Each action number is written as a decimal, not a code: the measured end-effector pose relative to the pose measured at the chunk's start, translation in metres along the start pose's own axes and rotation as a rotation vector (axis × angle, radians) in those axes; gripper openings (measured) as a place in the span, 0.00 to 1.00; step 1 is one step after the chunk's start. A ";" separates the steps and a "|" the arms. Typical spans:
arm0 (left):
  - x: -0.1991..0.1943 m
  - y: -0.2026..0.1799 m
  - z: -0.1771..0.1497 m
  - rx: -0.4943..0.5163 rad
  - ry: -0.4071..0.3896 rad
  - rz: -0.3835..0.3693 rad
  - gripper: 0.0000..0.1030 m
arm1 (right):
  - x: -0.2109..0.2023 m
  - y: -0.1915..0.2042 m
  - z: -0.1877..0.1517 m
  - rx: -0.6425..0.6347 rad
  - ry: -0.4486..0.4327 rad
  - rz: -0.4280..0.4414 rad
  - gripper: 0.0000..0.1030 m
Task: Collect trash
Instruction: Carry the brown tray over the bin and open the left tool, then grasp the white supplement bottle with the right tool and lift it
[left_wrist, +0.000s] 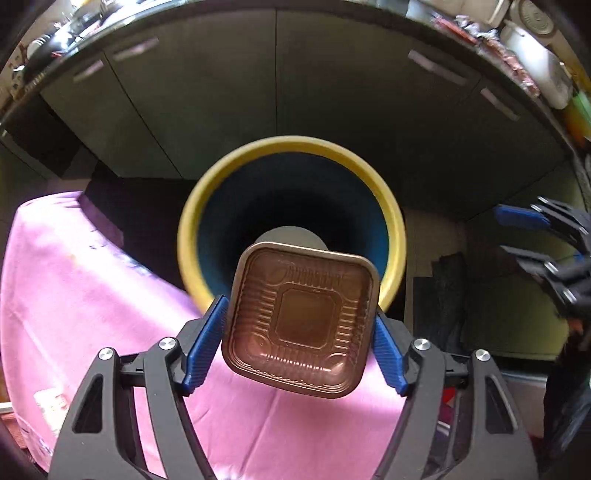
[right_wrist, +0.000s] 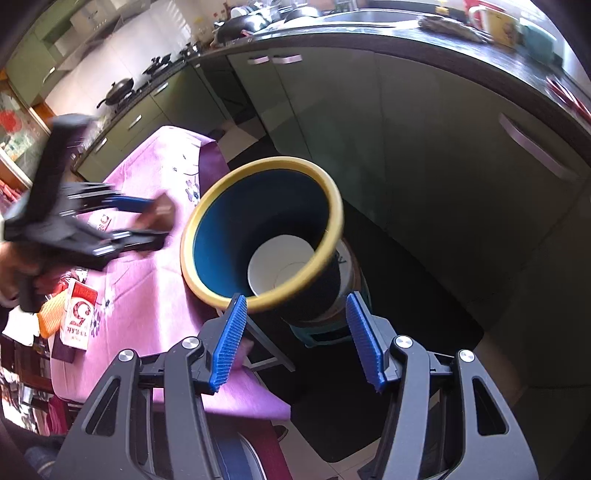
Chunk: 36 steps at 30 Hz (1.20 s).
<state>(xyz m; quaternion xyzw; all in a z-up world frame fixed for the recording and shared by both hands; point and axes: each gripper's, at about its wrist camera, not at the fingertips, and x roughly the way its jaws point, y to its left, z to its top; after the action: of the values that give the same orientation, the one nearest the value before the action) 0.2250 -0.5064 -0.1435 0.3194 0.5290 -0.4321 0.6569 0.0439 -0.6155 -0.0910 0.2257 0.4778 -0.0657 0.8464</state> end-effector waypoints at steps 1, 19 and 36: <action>0.012 -0.002 0.007 -0.009 0.008 0.015 0.68 | -0.002 -0.004 -0.004 0.009 -0.004 0.003 0.55; -0.133 0.066 -0.051 -0.169 -0.287 -0.020 0.92 | 0.016 0.018 -0.011 -0.050 0.050 0.057 0.60; -0.236 0.246 -0.328 -0.602 -0.539 0.275 0.93 | 0.144 0.318 0.083 -0.268 0.270 0.270 0.60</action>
<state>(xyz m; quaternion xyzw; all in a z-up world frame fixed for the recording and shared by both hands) 0.2943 -0.0612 -0.0006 0.0565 0.3935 -0.2350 0.8870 0.2902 -0.3542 -0.0736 0.1800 0.5566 0.1428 0.7984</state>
